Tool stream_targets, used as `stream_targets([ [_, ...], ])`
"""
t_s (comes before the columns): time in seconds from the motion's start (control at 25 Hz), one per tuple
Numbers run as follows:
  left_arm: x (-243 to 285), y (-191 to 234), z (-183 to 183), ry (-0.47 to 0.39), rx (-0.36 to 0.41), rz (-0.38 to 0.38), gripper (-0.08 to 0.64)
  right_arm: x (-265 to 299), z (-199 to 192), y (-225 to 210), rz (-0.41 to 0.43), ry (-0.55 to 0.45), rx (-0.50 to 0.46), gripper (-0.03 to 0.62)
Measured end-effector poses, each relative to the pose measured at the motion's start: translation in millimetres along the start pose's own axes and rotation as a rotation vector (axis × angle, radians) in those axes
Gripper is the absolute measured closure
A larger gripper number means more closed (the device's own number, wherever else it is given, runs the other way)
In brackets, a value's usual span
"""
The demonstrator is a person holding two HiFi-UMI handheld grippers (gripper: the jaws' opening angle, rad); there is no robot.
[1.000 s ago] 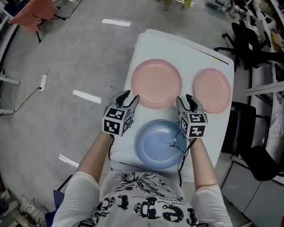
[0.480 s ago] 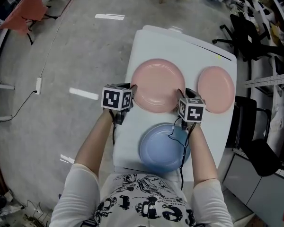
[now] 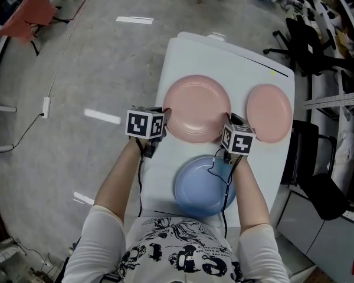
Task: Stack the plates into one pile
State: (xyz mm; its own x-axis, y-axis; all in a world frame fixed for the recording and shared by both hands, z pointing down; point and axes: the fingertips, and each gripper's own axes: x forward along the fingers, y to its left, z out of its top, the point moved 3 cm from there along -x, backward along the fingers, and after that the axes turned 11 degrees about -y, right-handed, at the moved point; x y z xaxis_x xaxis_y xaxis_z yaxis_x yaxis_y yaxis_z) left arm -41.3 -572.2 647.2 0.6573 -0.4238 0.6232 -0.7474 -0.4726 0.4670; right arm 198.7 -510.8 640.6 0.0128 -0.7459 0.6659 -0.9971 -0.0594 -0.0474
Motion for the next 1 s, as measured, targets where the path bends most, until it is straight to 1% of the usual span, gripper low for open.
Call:
stream_targets([
  [0.24, -11, -4, -9, 0.002, -0.004, 0.026, 0.48, -10, 0, 3, 0.022, -0.001, 0.009, 0.535],
  [0.48, -40, -25, -15, -0.039, -0.022, 0.026, 0.482, -40, 1, 5, 0.045, -0.037, 0.013, 0.538],
  [0.6, -61, -42, -23, -0.062, -0.029, 0.031, 0.482, -65, -2, 5, 0.058, -0.05, 0.008, 0.538],
  [0.84, -107, -81, -33, -0.128, -0.015, 0.027, 0.485, -125, -7, 6, 0.068, -0.101, 0.008, 0.537],
  [1.0, -138, -108, -54, -0.145, 0.026, 0.066, 0.485, -166, -20, 7, 0.081, -0.132, 0.003, 0.537],
])
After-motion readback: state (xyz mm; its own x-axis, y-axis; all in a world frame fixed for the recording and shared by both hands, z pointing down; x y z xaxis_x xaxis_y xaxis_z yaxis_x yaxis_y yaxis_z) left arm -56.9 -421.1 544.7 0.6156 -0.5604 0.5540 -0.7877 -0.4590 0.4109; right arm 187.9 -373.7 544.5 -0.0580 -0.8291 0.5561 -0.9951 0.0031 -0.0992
